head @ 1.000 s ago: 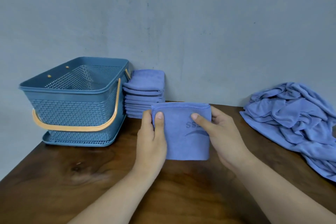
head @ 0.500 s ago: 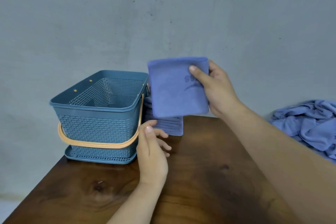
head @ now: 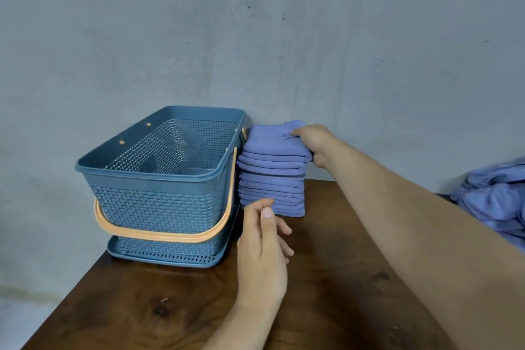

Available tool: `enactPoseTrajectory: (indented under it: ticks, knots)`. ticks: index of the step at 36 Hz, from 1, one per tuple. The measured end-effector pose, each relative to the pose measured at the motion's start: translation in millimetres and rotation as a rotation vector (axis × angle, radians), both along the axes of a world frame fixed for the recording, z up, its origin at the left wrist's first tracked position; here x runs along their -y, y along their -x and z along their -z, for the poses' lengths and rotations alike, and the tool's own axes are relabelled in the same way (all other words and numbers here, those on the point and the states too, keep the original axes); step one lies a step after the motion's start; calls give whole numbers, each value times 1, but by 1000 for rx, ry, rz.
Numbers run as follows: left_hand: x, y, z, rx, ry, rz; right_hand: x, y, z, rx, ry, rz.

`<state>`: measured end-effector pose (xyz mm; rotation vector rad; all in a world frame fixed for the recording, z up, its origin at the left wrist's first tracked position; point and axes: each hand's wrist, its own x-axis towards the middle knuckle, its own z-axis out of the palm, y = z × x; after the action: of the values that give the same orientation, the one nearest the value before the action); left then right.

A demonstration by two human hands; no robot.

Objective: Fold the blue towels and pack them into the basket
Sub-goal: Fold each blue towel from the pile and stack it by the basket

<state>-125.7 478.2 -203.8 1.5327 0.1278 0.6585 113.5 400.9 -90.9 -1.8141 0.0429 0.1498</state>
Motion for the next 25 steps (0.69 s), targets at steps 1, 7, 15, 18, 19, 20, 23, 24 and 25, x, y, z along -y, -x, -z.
enactPoseTrajectory:
  ticks: [1, 7, 15, 18, 19, 20, 23, 24, 25]
  knots:
    - [0, -1, 1, -6, -6, 3, 0, -1, 0, -3, 2, 1]
    - [1, -2, 3, -18, -20, 16, -3, -2, 2, 20, 34, 19]
    - [1, -4, 5, -9, -32, 27, -13, 5, -8, 30, 151, 4]
    - [1, -4, 6, -2, -41, 33, -9, 7, -12, 81, 230, -16]
    - [1, -4, 7, -3, -47, 40, -4, 9, -13, 104, 270, -6]
    - [2, -3, 8, -6, -57, 46, 3, 12, -12, 138, 309, 8]
    - [4, -2, 9, -25, -128, 74, 34, 24, -7, 199, 350, 19]
    - [6, 0, 9, -33, -165, 91, 47, 30, -3, 211, 346, 20]
    - [7, 1, 9, -42, -207, 113, 60, 39, 0, 214, 341, 31]
